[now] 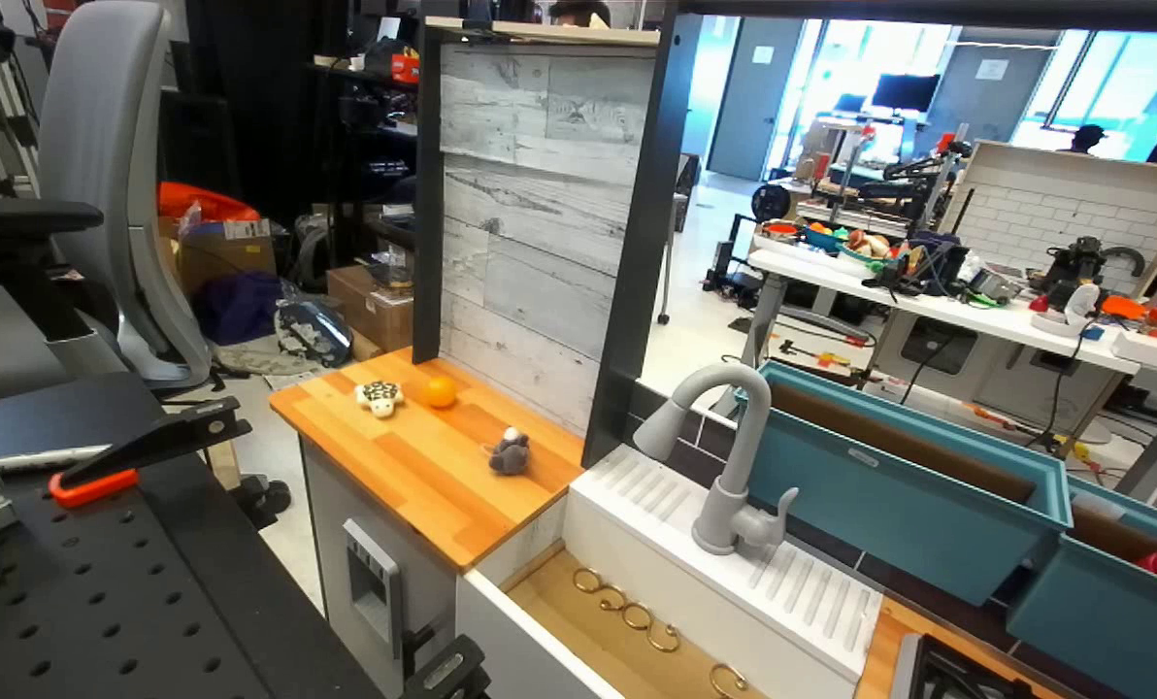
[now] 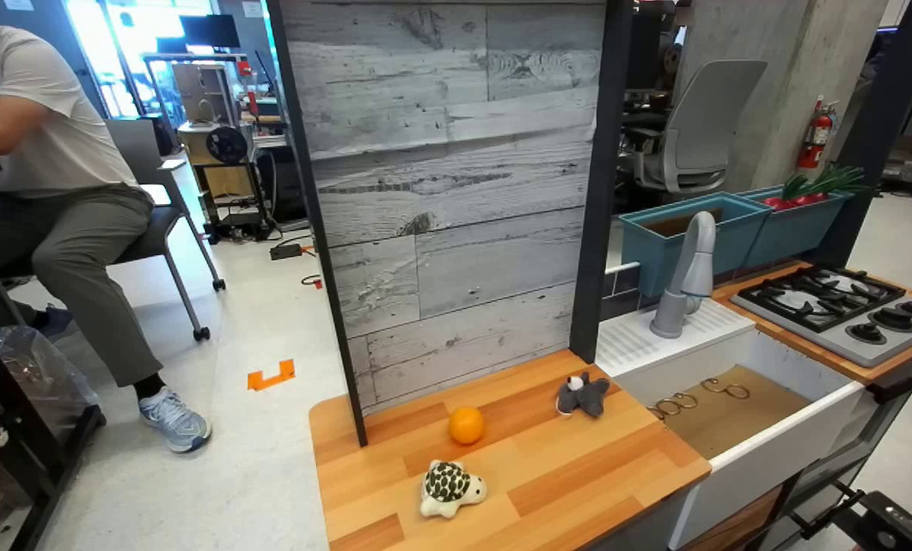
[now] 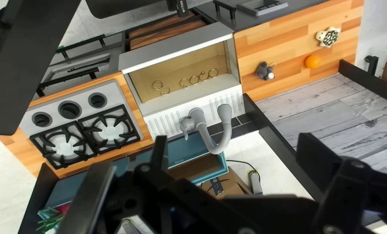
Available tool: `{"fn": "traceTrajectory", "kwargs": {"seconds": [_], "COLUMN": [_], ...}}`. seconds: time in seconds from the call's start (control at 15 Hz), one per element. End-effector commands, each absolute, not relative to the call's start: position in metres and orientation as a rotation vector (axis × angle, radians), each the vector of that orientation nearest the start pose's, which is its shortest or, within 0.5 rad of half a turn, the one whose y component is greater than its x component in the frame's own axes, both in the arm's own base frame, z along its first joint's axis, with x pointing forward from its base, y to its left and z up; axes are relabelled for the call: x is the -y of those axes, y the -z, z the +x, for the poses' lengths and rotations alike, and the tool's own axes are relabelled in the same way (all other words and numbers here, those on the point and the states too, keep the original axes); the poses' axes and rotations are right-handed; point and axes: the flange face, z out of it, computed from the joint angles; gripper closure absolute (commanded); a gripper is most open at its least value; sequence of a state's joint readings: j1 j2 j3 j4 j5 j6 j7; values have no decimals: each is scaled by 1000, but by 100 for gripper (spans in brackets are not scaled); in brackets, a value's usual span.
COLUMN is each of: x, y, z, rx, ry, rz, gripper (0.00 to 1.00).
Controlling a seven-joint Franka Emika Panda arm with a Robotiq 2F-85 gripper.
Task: Move the grey toy forward
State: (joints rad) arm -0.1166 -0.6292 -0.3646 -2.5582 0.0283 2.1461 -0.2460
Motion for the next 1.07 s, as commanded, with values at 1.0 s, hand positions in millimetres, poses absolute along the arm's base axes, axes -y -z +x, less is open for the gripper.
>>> {"fn": "traceTrajectory", "kwargs": {"seconds": [1.0], "x": [-1], "y": [-373], "z": [454], "rx": [-242], "ry": [-40], "rz": [-3351], "gripper": [0]}}
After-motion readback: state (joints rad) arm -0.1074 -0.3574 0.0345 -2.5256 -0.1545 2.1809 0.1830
